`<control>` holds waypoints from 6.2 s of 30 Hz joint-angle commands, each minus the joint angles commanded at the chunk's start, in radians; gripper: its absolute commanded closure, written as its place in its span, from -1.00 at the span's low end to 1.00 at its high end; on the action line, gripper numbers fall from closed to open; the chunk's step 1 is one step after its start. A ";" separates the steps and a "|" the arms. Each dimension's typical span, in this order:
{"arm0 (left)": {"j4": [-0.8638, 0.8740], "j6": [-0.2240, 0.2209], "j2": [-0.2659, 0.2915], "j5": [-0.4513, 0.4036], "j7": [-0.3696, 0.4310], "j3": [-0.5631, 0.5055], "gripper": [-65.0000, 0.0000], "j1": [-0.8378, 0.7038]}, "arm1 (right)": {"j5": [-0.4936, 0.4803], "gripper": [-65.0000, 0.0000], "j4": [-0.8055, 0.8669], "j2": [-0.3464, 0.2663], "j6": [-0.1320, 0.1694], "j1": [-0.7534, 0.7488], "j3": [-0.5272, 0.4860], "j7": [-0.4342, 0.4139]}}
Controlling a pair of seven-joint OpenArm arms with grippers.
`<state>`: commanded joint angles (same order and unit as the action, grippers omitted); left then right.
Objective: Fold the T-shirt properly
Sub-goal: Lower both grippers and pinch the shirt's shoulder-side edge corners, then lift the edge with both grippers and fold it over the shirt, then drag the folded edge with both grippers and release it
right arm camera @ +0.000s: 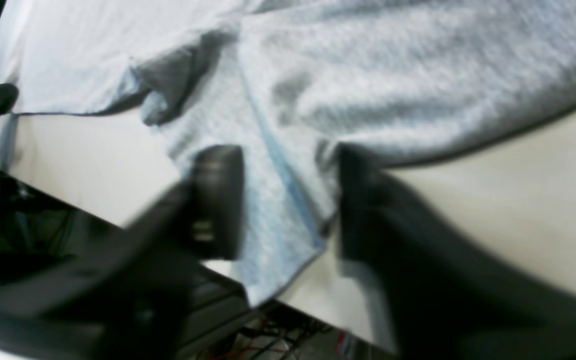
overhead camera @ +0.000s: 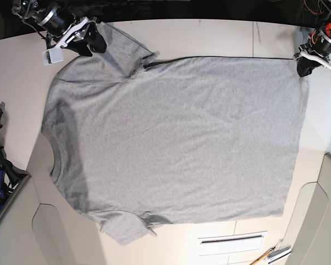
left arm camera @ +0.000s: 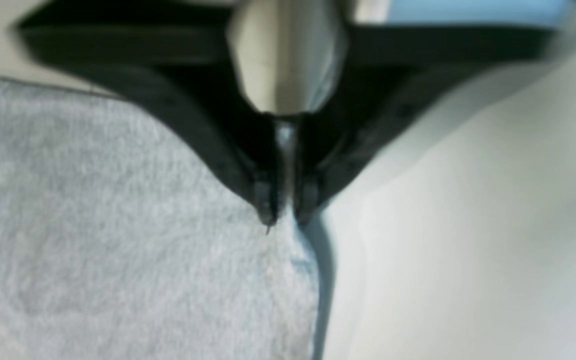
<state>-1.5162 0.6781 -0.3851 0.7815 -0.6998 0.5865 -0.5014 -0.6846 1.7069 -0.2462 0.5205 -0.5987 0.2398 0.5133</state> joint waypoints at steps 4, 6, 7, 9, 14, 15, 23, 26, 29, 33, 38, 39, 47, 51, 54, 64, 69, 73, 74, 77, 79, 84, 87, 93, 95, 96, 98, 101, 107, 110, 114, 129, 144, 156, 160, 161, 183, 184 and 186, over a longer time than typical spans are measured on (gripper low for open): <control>0.000 0.000 0.000 0.000 0.000 0.000 1.00 0.000 | 0.022 1.00 0.000 0.000 0.000 0.011 0.000 -0.001; 0.000 0.013 -0.001 0.000 0.000 0.000 1.00 0.000 | 0.045 1.00 0.000 0.000 0.000 0.023 0.000 0.000; 0.000 0.020 -0.001 0.000 0.000 0.000 1.00 0.000 | 0.050 1.00 0.000 0.000 0.000 0.024 0.000 0.000; 0.000 0.020 -0.001 0.000 0.000 0.000 1.00 0.000 | 0.049 1.00 0.000 0.000 0.002 0.028 0.000 0.000; -0.003 0.020 -0.001 0.012 -0.001 0.015 1.00 0.000 | 0.046 1.00 0.026 0.000 0.038 0.021 0.003 0.019; -0.006 0.020 -0.001 0.012 -0.005 0.024 1.00 0.000 | 0.032 1.00 0.038 0.000 0.038 0.018 0.003 0.030; -0.159 0.020 -0.001 0.073 -0.135 0.076 1.00 0.000 | -0.095 1.00 0.179 0.000 0.053 -0.031 0.095 0.120; -0.200 0.020 -0.001 0.074 -0.119 0.076 1.00 0.003 | -0.117 1.00 0.219 0.000 0.053 -0.027 0.142 0.121; -0.202 0.020 -0.003 0.073 -0.089 0.076 1.00 0.023 | -0.116 1.00 0.247 -0.001 0.053 -0.010 0.185 0.119; -0.202 0.020 -0.003 0.041 -0.082 0.076 1.00 0.078 | -0.079 1.00 0.246 0.000 0.052 0.064 0.211 0.119; -0.194 0.020 -0.003 -0.042 -0.053 0.076 1.00 0.154 | -0.046 1.00 0.208 -0.002 0.052 0.170 0.211 0.119; -0.183 0.020 -0.003 -0.056 -0.034 0.076 1.00 0.169 | -0.039 1.00 0.189 -0.003 0.053 0.197 0.209 0.119; -0.004 0.020 -0.003 -0.071 -0.010 0.033 1.00 0.306 | -0.022 1.00 -0.022 -0.004 0.061 0.426 0.203 0.119; 0.083 0.020 -0.004 -0.073 0.017 0.021 1.00 0.363 | 0.016 1.00 -0.108 -0.006 0.061 0.527 0.177 0.119; 0.142 0.020 -0.010 -0.091 0.017 0.020 1.00 0.414 | 0.048 1.00 -0.192 -0.006 0.060 0.609 0.151 0.116; 0.234 0.020 -0.014 -0.119 0.084 -0.007 0.93 0.468 | 0.101 1.00 -0.388 -0.005 0.060 0.759 0.137 0.101; 0.241 0.020 -0.014 -0.116 0.092 -0.006 0.31 0.468 | 0.101 0.66 -0.402 -0.003 0.060 0.756 0.137 0.089; 0.241 0.020 -0.014 -0.053 0.090 -0.002 0.03 0.468 | 0.101 -0.04 -0.398 -0.003 0.059 0.756 0.144 0.094; 0.240 0.020 -0.014 -0.039 0.088 0.002 0.03 0.468 | 0.100 -0.03 -0.393 -0.003 0.059 0.756 0.157 0.118; 0.240 0.020 -0.014 0.001 0.027 0.037 0.03 0.465 | 0.074 -0.03 -0.358 -0.003 0.059 0.747 0.232 0.187; 0.240 0.020 -0.014 0.065 -0.026 0.087 0.03 0.455 | 0.029 -0.03 -0.320 -0.003 0.059 0.724 0.300 0.223; 0.240 0.020 -0.013 0.176 -0.090 0.148 0.03 0.401 | -0.021 -0.04 -0.272 -0.006 0.058 0.642 0.412 0.247; 0.240 0.020 -0.006 0.175 -0.088 0.146 0.02 0.372 | -0.017 -0.04 -0.273 -0.008 0.051 0.588 0.422 0.219; 0.240 0.020 0.016 0.177 -0.082 0.146 -0.31 0.357 | -0.004 -0.26 -0.308 -0.006 0.051 0.540 0.422 0.178; 0.240 0.020 0.025 0.177 -0.082 0.146 -0.31 0.356 | -0.003 -0.26 -0.317 -0.005 0.051 0.540 0.422 0.175; 0.240 0.020 0.029 0.177 -0.082 0.146 -0.31 0.353 | -0.003 -0.26 -0.321 -0.005 0.051 0.540 0.422 0.175; 0.240 0.020 0.040 0.180 -0.082 0.145 -0.31 0.348 | -0.004 -0.26 -0.328 -0.005 0.051 0.540 0.422 0.175; 0.240 0.020 0.050 0.180 -0.080 0.125 -0.31 0.349 | -0.017 -0.26 -0.358 -0.005 0.051 0.540 0.419 0.171; 0.240 0.020 0.059 0.119 -0.029 0.057 -0.31 0.349 | -0.021 -0.26 -0.402 0.014 0.052 0.542 0.408 0.149; 0.240 0.020 0.063 0.119 -0.029 0.026 -0.31 0.349 | -0.041 -0.26 -0.402 0.017 0.052 0.543 0.381 0.144; 0.240 0.020 0.090 0.100 -0.028 0.022 -0.30 0.352 | -0.037 -0.26 -0.402 0.017 0.052 0.543 0.313 0.116; 0.240 0.020 0.088 0.063 -0.007 0.021 1.00 0.358 | -0.004 0.89 -0.402 0.086 0.052 0.639 0.282 0.086; 0.156 0.020 0.027 0.075 -0.114 0.025 1.00 0.369 | -0.173 1.00 -0.382 0.071 0.071 0.610 0.369 0.313; -0.095 0.020 0.028 0.184 -0.167 0.084 1.00 0.117 | -0.214 1.00 -0.146 -0.012 0.071 0.316 0.369 0.325; -0.119 0.020 0.028 0.240 -0.192 0.091 1.00 0.043 | -0.217 1.00 -0.053 -0.012 0.071 0.219 0.369 0.325; -0.129 0.020 0.028 0.244 -0.192 0.091 1.00 0.023 | -0.218 1.00 -0.035 -0.012 0.071 0.198 0.369 0.325; -0.194 0.020 0.034 0.249 -0.211 0.091 1.00 -0.100 | -0.185 1.00 0.004 -0.023 0.067 0.069 0.399 0.351; -0.194 0.020 0.034 0.245 -0.212 0.091 0.92 -0.100 | -0.183 1.00 0.003 -0.023 0.067 0.069 0.399 0.351; -0.194 0.020 0.034 0.244 -0.214 0.091 0.62 -0.100 | -0.182 0.90 0.003 -0.023 0.067 0.071 0.399 0.351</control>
<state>-1.7100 0.6981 -0.3511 1.0256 -0.9134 0.6777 -0.6014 -0.8665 1.7103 -0.2691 0.5873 -0.5274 0.6384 0.8642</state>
